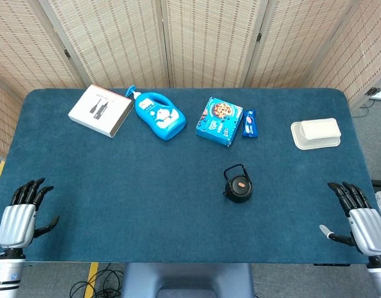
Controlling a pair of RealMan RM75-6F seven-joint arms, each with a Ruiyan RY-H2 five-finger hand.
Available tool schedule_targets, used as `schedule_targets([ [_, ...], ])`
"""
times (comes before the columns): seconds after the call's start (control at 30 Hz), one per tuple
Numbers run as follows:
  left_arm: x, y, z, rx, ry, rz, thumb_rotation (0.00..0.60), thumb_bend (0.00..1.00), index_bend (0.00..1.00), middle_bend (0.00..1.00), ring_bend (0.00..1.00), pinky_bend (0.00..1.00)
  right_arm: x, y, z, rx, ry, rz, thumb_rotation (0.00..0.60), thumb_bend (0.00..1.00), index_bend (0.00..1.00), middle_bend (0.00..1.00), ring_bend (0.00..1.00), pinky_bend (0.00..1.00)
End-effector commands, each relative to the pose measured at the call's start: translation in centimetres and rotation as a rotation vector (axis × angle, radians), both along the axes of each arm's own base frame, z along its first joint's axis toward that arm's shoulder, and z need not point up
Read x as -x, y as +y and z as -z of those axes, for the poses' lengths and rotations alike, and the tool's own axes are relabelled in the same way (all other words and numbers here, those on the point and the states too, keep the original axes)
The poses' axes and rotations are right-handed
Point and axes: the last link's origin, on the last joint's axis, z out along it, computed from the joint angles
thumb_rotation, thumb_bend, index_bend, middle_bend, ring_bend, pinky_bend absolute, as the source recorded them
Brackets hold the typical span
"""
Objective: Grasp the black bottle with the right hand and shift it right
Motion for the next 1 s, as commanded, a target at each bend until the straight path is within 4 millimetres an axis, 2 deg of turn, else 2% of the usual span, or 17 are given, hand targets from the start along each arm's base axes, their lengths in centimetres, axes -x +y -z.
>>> schedule_targets([
  [0.03, 0.0, -0.1, 0.0, 0.001, 0.002, 0.001, 0.600, 0.27, 0.24, 0.12, 0.11, 0.14, 0.0, 0.0, 0.0, -0.003, 0.000, -0.001, 0.600, 0.12, 0.07, 0.11, 0.02, 0.05],
  [0.43, 0.1, -0.4, 0.0, 0.004, 0.000, -0.005, 0.600, 0.27, 0.24, 0.12, 0.11, 0.14, -0.3, 0.0, -0.2, 0.001, 0.005, -0.019, 0.600, 0.12, 0.07, 0.12, 0.02, 0.05],
  [0.6, 0.4, -0.6, -0.1, 0.001, -0.003, -0.016, 0.600, 0.27, 0.24, 0.12, 0.11, 0.14, -1.0, -0.8, -0.1, -0.020, 0.033, -0.050, 0.600, 0.12, 0.07, 0.12, 0.02, 0.05],
  [0.8, 0.9, -1.0, -0.1, 0.006, -0.011, -0.034, 0.600, 0.27, 0.24, 0.12, 0.11, 0.14, -3.1, -3.6, 0.1, -0.089, 0.089, -0.101, 0.600, 0.12, 0.07, 0.12, 0.02, 0.05],
  [1.0, 1.3, -1.5, -0.4, 0.013, -0.015, -0.049, 0.600, 0.27, 0.24, 0.12, 0.11, 0.14, -5.9, -7.5, 1.6, -0.206, 0.143, -0.161, 0.600, 0.12, 0.07, 0.12, 0.02, 0.05],
])
